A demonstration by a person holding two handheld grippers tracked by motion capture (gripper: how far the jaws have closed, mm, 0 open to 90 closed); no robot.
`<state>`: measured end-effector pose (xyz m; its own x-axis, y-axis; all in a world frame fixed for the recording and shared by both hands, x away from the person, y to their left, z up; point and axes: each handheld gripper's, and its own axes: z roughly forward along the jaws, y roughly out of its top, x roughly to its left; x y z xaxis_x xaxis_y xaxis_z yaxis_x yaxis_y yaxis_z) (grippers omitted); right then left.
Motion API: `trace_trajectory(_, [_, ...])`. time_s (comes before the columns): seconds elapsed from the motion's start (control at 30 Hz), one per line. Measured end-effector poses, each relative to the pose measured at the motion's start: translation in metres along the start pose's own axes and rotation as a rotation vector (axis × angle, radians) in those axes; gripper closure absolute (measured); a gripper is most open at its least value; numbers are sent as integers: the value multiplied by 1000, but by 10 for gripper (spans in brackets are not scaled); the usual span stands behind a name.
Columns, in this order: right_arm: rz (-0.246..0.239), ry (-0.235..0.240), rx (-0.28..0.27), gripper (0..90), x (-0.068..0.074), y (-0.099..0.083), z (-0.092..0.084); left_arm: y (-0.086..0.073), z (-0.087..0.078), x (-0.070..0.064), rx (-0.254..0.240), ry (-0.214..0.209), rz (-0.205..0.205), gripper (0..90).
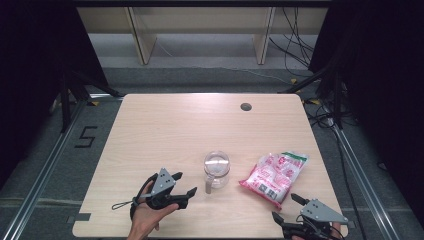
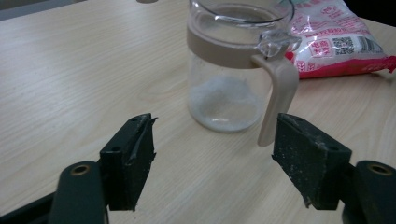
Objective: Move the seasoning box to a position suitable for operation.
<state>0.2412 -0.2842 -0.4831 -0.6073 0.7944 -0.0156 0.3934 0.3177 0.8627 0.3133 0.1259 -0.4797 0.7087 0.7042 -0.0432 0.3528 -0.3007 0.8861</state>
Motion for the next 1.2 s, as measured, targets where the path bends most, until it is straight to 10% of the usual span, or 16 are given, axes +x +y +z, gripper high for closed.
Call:
trace_trajectory(0.27, [-1,11,1,159,0,0,0,6,14,-4,10,-30,55,388])
trace_trajectory(0.47, [3,12,12,163,0,0,-1,11,24,-8,-6,-84,18,422])
trace_trajectory(0.57, [-4,6,3,169,-1,0,-1,16,24,-20,-1,-98,74,474])
trace_trajectory(1.2, [-7,8,7,181,-1,0,-1,16,45,-22,56,-77,141,690])
